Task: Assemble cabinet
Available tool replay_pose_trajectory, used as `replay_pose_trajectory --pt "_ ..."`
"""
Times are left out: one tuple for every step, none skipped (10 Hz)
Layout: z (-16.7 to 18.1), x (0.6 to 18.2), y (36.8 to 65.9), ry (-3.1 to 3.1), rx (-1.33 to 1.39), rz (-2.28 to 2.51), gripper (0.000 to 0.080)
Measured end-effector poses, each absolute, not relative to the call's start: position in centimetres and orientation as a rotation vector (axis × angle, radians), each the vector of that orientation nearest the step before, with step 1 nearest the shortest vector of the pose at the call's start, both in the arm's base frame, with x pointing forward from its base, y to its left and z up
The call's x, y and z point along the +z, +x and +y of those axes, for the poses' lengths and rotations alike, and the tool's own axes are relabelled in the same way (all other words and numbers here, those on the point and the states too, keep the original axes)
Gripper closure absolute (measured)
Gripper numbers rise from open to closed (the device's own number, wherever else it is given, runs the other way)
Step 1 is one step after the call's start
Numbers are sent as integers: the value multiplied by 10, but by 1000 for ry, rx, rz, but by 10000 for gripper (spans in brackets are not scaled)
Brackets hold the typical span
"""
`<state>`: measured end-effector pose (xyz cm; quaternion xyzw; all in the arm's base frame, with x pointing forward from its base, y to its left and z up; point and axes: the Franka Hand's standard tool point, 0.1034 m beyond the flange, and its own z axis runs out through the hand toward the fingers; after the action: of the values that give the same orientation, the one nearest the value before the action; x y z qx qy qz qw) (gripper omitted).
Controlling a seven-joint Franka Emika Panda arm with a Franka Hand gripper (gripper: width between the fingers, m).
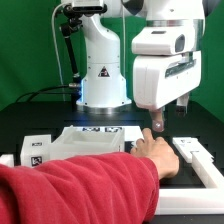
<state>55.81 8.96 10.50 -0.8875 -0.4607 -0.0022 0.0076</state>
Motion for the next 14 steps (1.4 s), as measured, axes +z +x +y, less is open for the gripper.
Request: replay_pose_trajectory --pt "89 105 558 -2775 -7 -1440 1" --pt "89 105 558 -2775 -7 -1440 1" --pt "89 105 558 -2775 -7 -1440 1" --pt "89 105 558 -2775 -7 -1439 1" --pt "89 105 558 -2776 -7 -1439 1" --pt "90 105 556 -2751 -28 -1501 1" --pt "91 105 542 -2704 -60 -1603 1" --pt "86 102 520 -2623 -60 -1742 1" --pt "78 99 505 -2582 -34 -1798 1" --pt "70 97 496 -2561 -15 -1821 1" --pt "72 97 500 -2576 -22 -1801 1" --pt "73 97 500 -2576 -22 -1802 1" --pt "72 97 500 -2576 -21 -1801 1" --pt "72 97 500 -2577 -21 -1800 1"
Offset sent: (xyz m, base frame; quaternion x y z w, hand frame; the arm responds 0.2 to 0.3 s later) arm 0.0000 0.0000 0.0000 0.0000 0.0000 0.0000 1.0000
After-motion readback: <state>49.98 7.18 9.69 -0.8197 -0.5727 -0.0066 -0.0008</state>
